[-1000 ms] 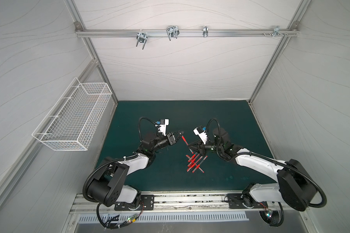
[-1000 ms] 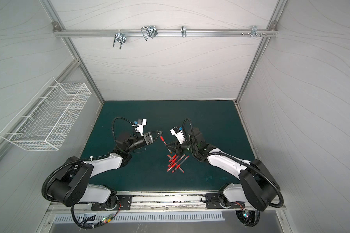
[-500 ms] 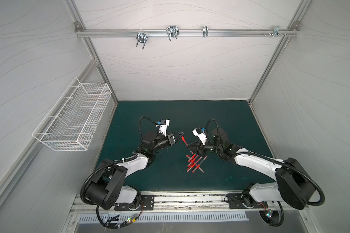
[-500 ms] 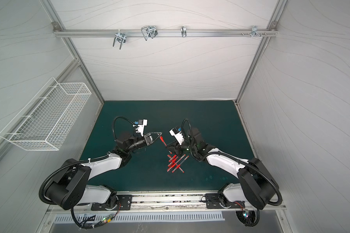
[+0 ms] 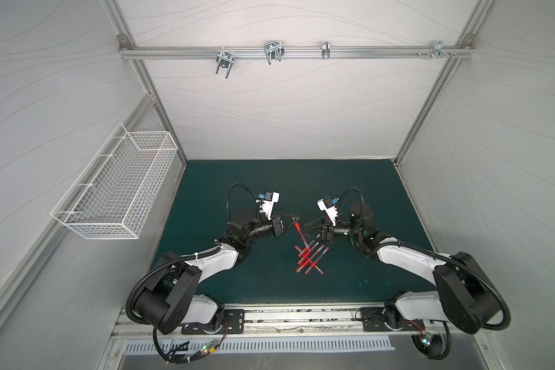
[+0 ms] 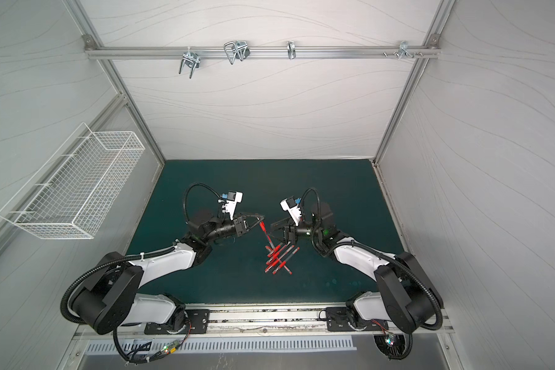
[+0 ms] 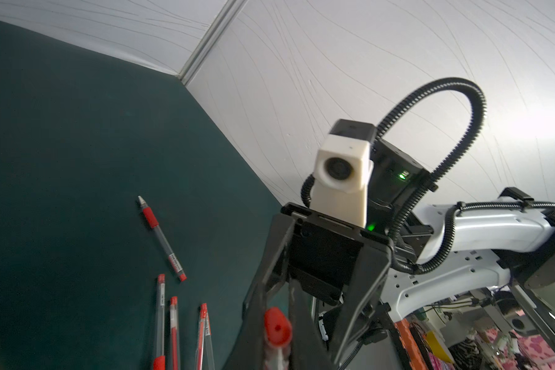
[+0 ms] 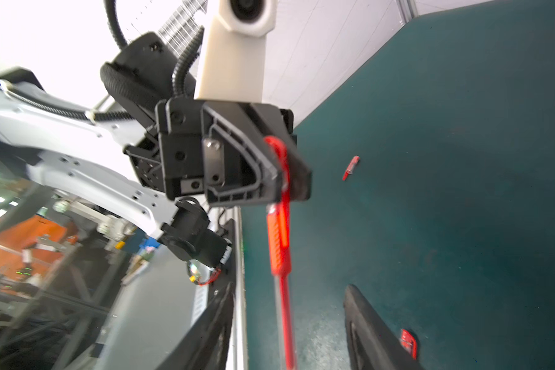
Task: Remove pen caps from pens
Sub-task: Open the pen cap on the pen.
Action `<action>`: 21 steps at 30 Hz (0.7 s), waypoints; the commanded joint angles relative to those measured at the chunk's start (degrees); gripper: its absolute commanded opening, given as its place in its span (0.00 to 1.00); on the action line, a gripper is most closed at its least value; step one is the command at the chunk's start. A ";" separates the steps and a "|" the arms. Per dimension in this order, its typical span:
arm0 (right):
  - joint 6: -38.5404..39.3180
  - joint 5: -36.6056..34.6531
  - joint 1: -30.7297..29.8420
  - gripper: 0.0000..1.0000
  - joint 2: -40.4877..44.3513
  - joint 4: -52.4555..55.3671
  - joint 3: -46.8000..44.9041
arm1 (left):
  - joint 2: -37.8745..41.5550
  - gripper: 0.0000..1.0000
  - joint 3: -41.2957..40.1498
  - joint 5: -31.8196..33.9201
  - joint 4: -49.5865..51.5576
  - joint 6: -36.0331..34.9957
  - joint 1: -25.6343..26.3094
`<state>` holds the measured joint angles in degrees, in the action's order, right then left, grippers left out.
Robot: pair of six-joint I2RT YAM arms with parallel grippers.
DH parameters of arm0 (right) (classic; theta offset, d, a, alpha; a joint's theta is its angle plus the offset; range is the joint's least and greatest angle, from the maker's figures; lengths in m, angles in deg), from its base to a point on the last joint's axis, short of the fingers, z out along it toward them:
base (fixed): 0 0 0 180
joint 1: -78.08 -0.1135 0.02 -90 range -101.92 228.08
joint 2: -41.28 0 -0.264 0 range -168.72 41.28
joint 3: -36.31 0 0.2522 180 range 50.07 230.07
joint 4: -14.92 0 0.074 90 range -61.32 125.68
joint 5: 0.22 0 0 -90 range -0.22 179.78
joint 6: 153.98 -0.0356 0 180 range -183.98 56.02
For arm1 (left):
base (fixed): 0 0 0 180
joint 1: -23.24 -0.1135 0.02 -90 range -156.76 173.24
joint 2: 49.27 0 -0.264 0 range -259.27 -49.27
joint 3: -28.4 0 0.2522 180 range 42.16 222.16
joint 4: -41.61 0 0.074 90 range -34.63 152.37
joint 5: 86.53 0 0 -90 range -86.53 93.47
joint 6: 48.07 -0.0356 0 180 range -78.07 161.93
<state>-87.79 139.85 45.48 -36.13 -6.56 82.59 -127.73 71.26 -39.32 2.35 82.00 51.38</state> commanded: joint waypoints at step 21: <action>1.60 1.98 -4.04 0.00 -3.23 0.58 2.94 | -0.04 0.31 2.64 -1.16 -1.99 -1.96 1.43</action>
<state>-91.90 146.67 42.86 -42.51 -13.64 83.90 -127.75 71.72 -40.52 2.44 80.87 52.56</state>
